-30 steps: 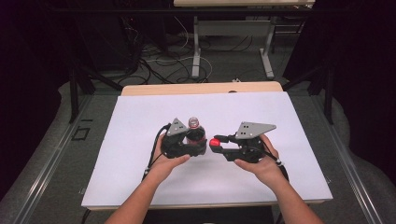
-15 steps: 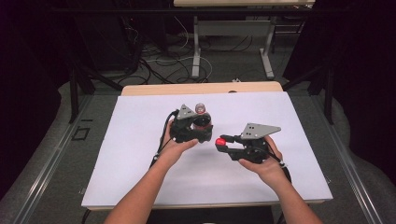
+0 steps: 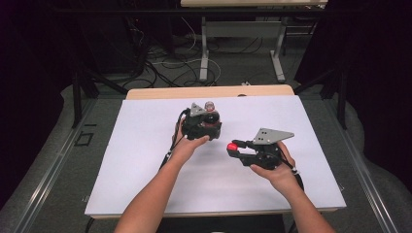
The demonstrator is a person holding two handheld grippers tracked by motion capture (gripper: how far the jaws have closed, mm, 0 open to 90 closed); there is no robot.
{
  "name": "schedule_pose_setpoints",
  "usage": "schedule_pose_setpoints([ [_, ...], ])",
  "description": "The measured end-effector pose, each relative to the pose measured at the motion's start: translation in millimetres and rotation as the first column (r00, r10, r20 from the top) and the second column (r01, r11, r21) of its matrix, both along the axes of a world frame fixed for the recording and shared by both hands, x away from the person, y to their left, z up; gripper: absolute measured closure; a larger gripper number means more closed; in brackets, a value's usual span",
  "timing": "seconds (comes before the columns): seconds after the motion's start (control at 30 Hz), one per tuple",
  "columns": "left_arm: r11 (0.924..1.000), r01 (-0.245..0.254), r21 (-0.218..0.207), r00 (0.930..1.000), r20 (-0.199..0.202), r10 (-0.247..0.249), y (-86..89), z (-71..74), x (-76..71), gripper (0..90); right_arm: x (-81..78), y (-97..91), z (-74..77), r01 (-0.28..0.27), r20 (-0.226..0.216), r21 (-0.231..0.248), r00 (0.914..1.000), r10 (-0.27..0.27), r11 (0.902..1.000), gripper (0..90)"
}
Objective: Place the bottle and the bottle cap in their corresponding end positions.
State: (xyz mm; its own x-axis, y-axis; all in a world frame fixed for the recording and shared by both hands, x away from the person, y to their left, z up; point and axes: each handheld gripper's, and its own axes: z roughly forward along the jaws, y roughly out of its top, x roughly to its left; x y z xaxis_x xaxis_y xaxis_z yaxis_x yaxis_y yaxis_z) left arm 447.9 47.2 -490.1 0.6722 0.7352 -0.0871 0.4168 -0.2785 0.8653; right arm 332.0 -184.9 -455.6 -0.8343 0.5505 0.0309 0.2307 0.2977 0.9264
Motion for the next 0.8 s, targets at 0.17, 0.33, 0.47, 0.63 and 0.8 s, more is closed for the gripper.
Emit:
schedule_pose_setpoints([
  [0.17,0.9999,-0.01,0.003,0.9999,-0.007,0.01,-4.8,-11.9,8.2,29.7,0.3,-1.6,-0.7,0.002,0.005,-0.015,1.0,-0.002,0.9999,61.2],
  [0.33,0.9997,-0.022,0.01,0.9997,-0.003,0.022,-9.0,-19.4,12.9,29.7,1.1,-3.4,-2.6,0.011,0.004,-0.004,0.9999,-0.011,0.9999,61.2],
  [0.47,0.9994,-0.031,0.017,0.9995,-0.004,0.031,-10.6,-26.6,16.6,29.7,1.2,-2.6,-3.5,0.009,-0.003,-0.006,1.0,-0.009,0.9999,61.2],
  [0.63,0.999,-0.039,0.021,0.9991,-0.012,0.04,-9.6,-32.6,15.5,29.6,-0.3,-1.8,-2.9,0.011,-0.004,-0.004,0.9999,-0.011,0.9999,61.2],
  [0.8,0.9992,-0.033,0.023,0.9993,-0.017,0.033,-10.0,-38.0,12.6,29.6,-0.4,-0.7,-3.6,0.004,-0.008,-0.011,1.0,-0.004,0.9999,61.2],
])
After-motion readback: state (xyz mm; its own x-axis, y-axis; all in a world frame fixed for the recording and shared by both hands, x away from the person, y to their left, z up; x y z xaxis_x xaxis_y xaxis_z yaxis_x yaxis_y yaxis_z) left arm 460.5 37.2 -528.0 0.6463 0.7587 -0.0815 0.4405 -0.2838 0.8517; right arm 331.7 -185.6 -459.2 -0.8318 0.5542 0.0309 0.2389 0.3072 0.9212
